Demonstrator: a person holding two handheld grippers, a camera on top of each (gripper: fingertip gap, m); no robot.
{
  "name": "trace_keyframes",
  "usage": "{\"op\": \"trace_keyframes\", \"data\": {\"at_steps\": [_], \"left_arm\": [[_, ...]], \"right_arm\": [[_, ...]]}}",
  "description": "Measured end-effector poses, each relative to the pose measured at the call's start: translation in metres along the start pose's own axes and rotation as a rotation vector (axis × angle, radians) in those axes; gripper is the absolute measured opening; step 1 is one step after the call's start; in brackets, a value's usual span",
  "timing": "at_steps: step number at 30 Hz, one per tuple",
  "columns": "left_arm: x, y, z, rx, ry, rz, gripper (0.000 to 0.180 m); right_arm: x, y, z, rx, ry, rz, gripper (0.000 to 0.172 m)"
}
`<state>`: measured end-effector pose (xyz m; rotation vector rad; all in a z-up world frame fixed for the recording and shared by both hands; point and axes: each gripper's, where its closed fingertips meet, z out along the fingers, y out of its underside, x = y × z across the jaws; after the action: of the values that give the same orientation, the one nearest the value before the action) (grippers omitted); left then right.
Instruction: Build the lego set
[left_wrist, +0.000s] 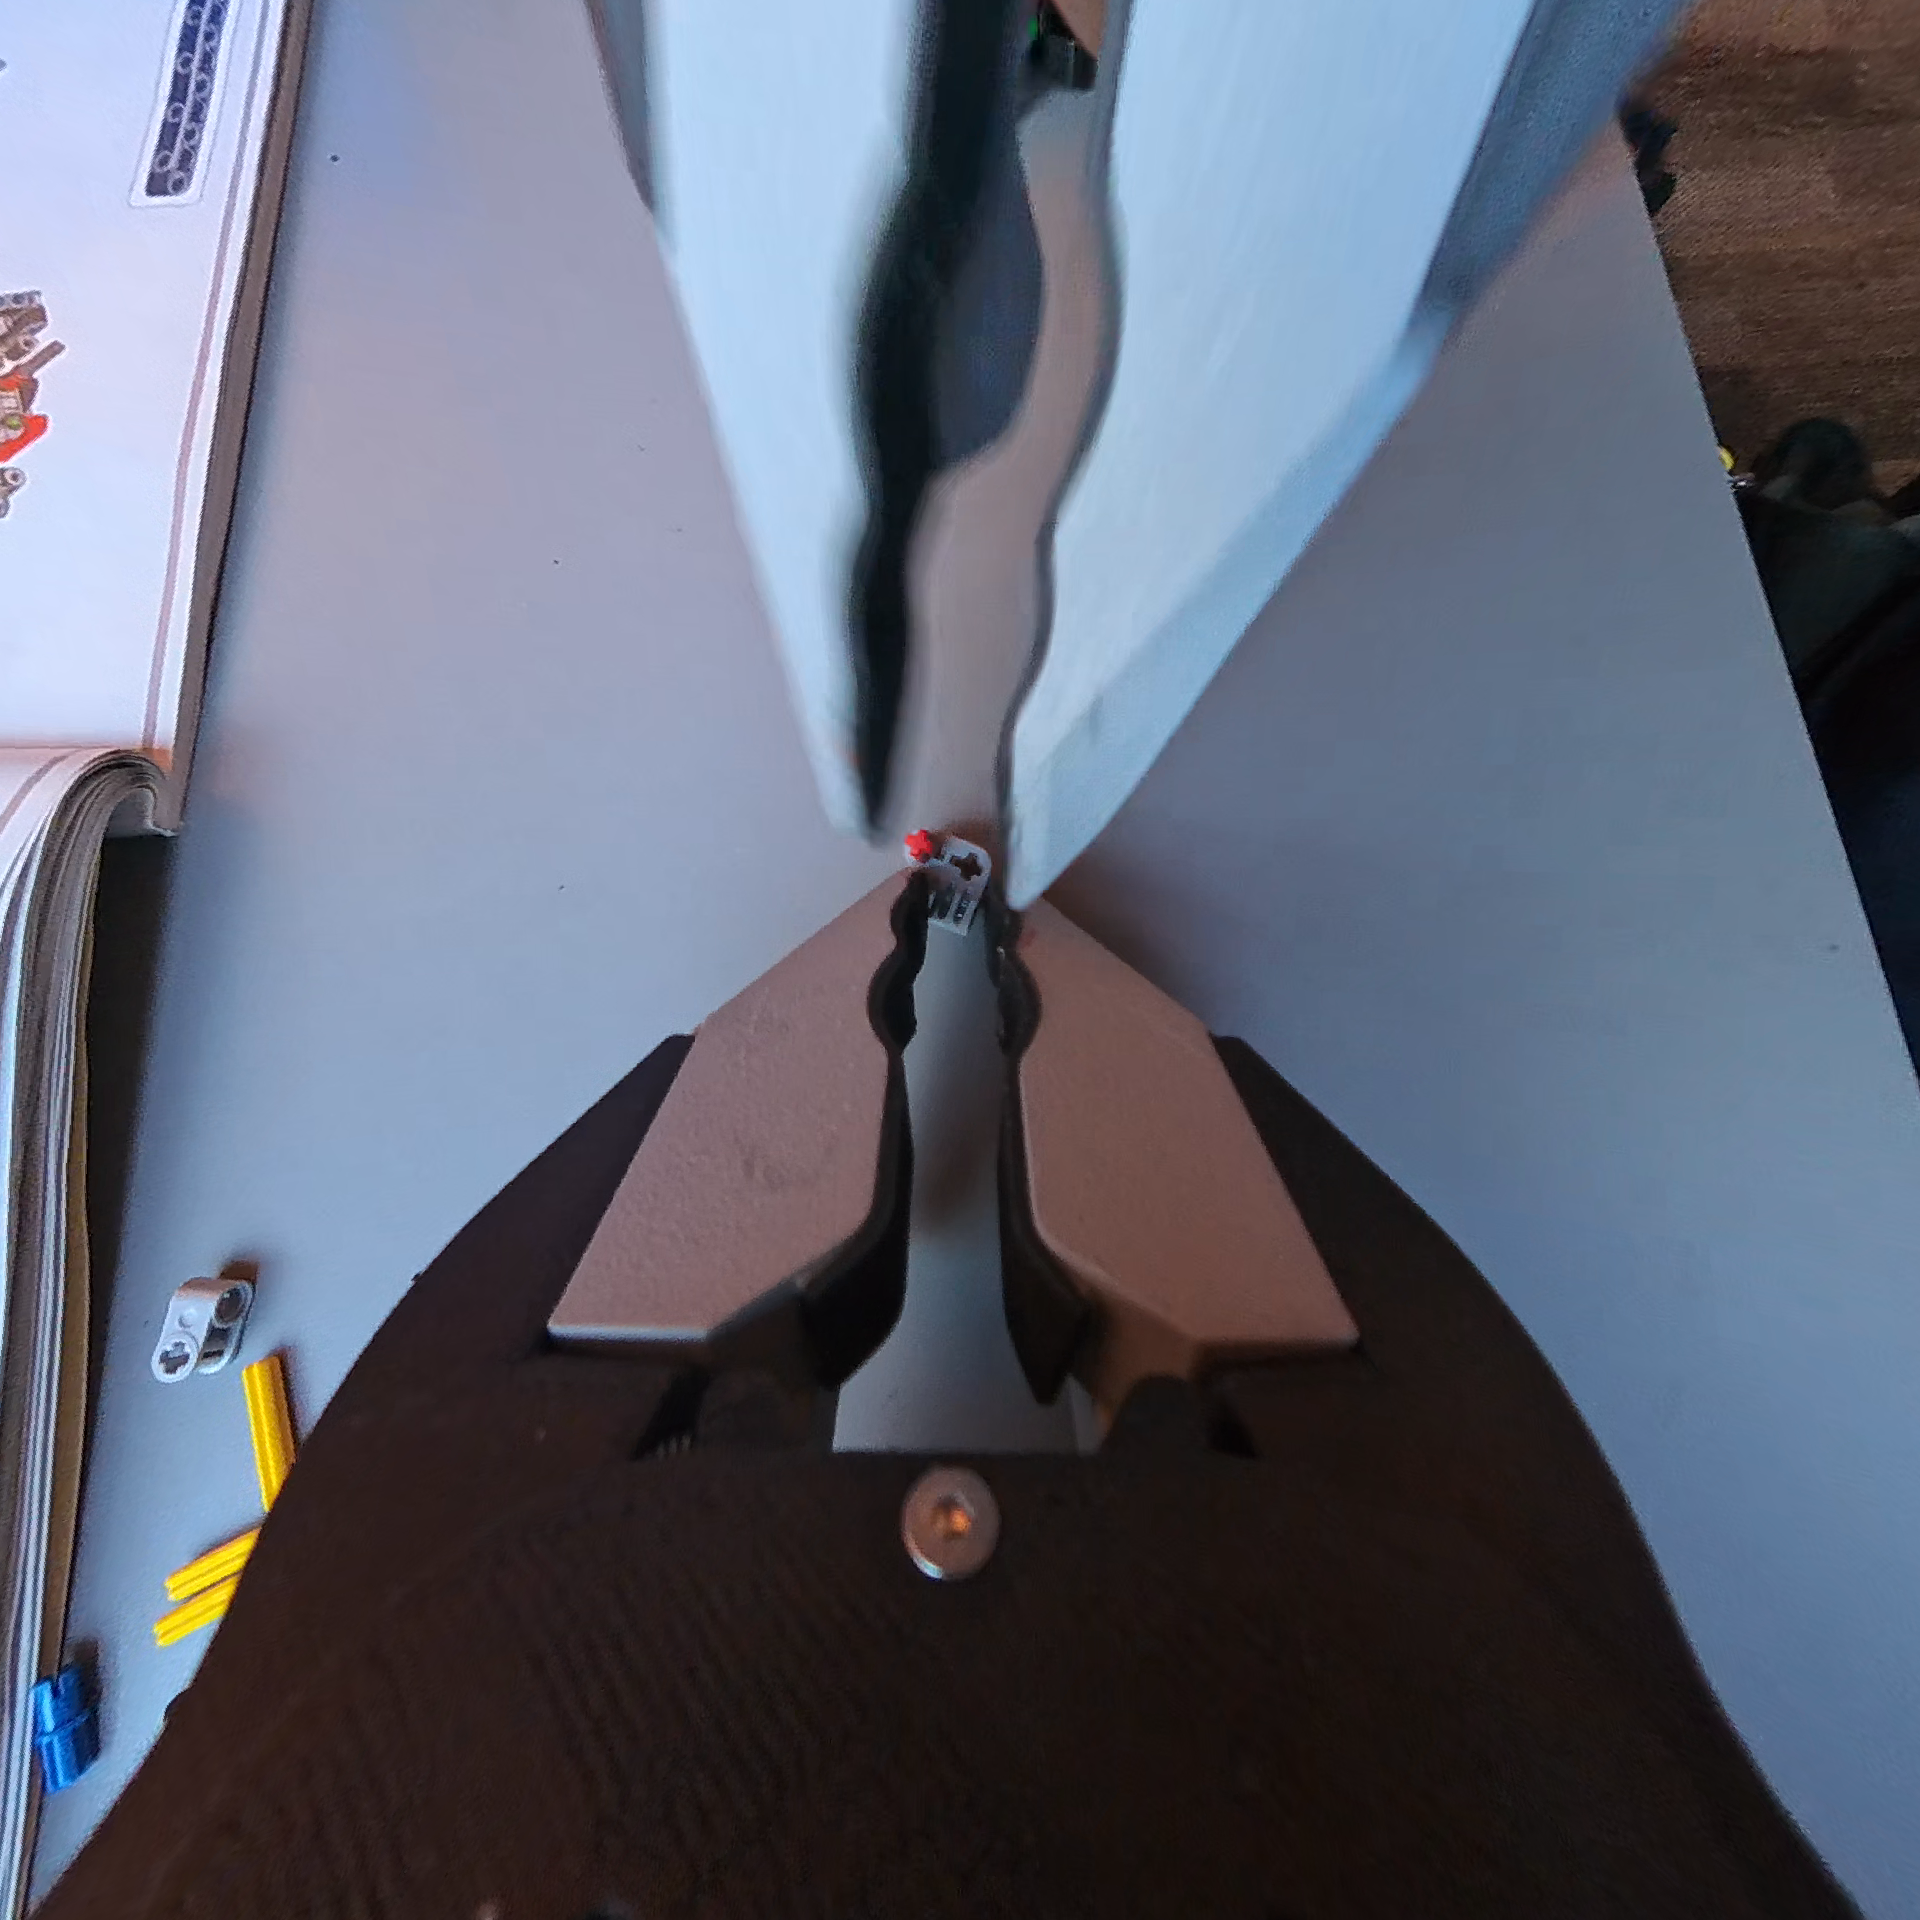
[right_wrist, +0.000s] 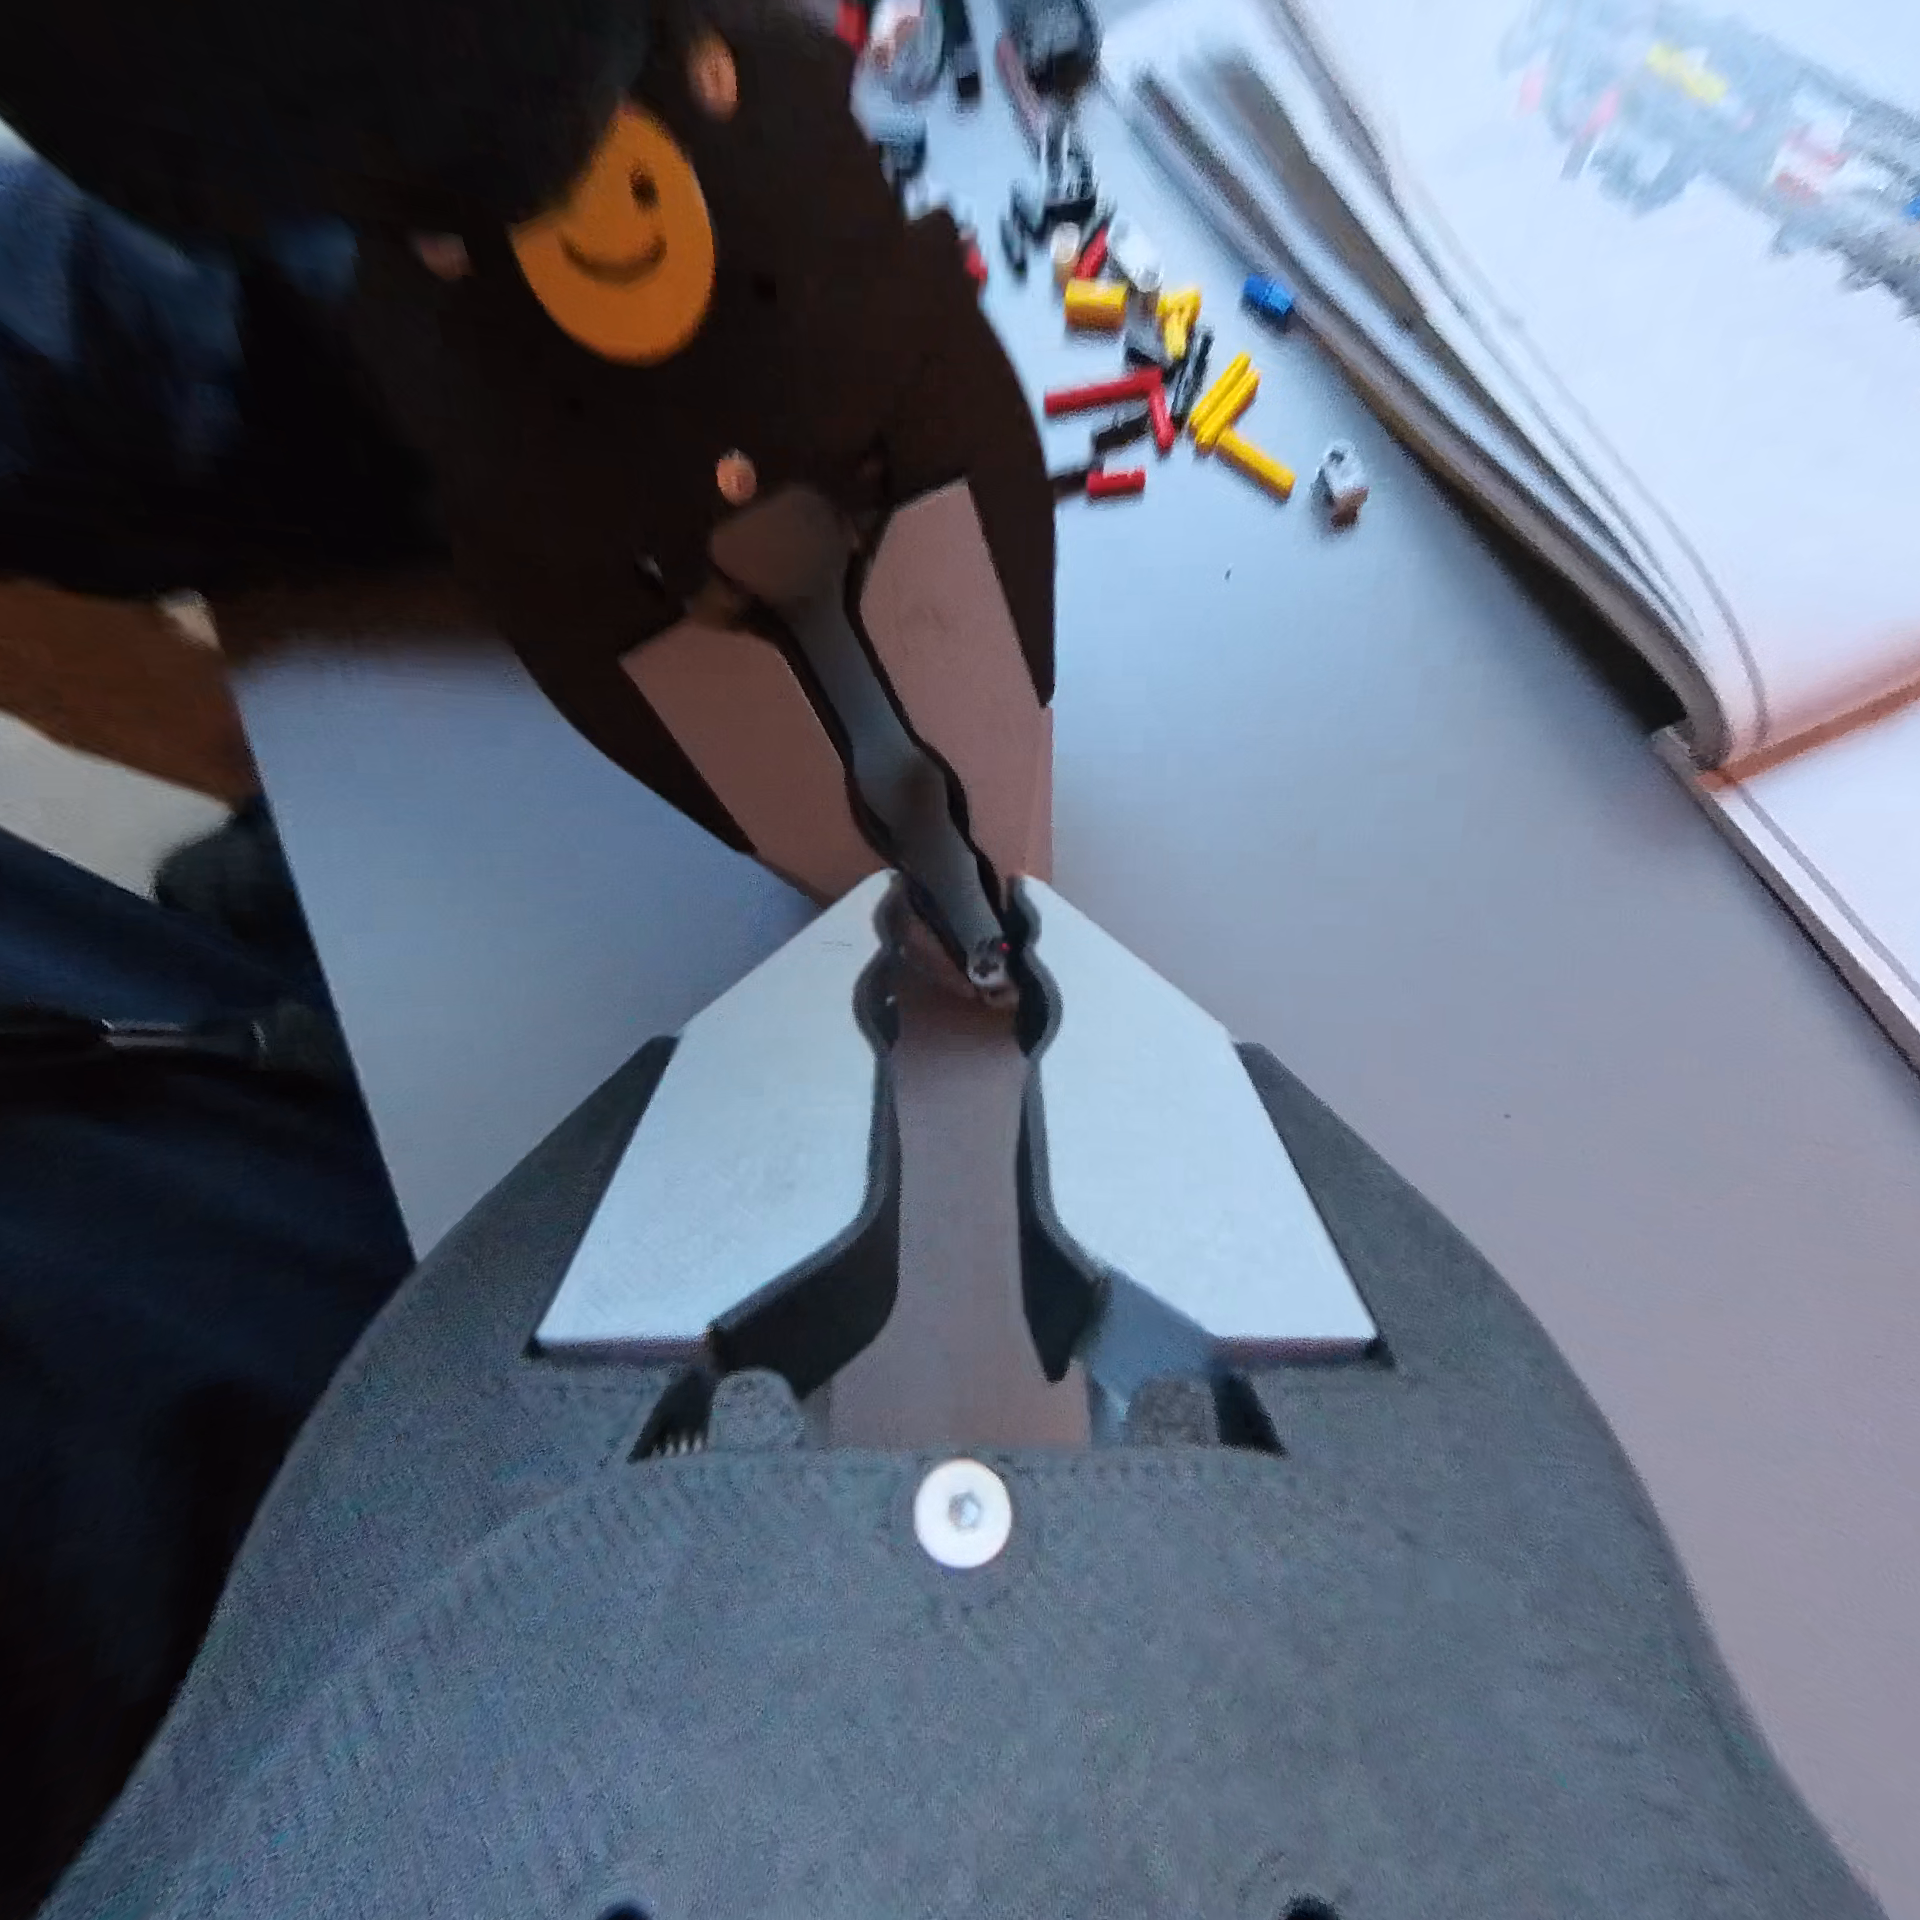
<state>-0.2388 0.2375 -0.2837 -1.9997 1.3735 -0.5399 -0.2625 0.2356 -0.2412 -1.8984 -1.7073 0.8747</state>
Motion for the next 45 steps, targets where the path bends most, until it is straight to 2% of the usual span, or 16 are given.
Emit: {"op": "trace_keyframes", "data": {"at_steps": [2, 6, 9, 11, 13, 16, 20, 27, 31, 34, 38, 42, 45], "left_arm": [[0.0, -0.001, 0.0, 0.002, 0.004, -0.004, 0.009], [0.001, -0.005, -0.005, 0.052, 0.075, -0.064, 0.009], [0.015, -0.034, -0.027, 0.259, 0.287, -0.185, 0.008], [0.035, -0.052, -0.053, 0.403, 0.528, -0.229, 0.008], [0.045, -0.07, -0.081, 0.573, 0.664, -0.207, 0.008], [0.053, -0.093, -0.123, 0.826, 0.793, -0.156, 0.008], [0.049, -0.102, -0.161, 1.06, 0.841, -0.139, 0.009], [0.047, -0.103, -0.185, 1.18, 0.823, -0.093, 0.009], [0.05, -0.104, -0.186, 1.17, 0.824, -0.075, 0.009], [0.051, -0.106, -0.171, 1.082, 0.766, -0.075, 0.009], [0.032, -0.086, -0.095, 0.67, 0.489, -0.148, 0.009], [-0.002, -0.03, -0.032, 0.219, 0.146, -0.15, 0.008], [-0.012, 0.008, -0.009, -0.04, -0.019, -0.067, 0.008]], "right_arm": [[0.003, -0.006, -0.009, 0.076, -0.014, 0.053, 0.026], [0.006, -0.008, -0.027, 0.196, 0.025, 0.099, 0.026], [0.004, -0.005, -0.042, 0.279, 0.069, 0.111, 0.023], [-0.001, -0.003, -0.054, 0.335, 0.081, 0.115, 0.021], [-0.012, -0.004, -0.066, 0.396, 0.055, 0.1, 0.02], [-0.031, -0.009, -0.081, 0.464, 0.023, 0.058, 0.017], [-0.048, -0.015, -0.08, 0.461, 0.009, 0.038, 0.014], [-0.061, -0.022, -0.067, 0.377, 0.045, -0.05, 0.013], [-0.063, -0.022, -0.061, 0.354, 0.047, -0.063, 0.013], [-0.06, -0.02, -0.058, 0.345, 0.053, -0.058, 0.013], [-0.049, -0.014, -0.056, 0.346, 0.055, -0.014, 0.015], [-0.035, -0.01, -0.06, 0.4, 0.054, 0.046, 0.016], [-0.019, 0.002, -0.054, 0.387, 0.099, 0.065, 0.015]]}}
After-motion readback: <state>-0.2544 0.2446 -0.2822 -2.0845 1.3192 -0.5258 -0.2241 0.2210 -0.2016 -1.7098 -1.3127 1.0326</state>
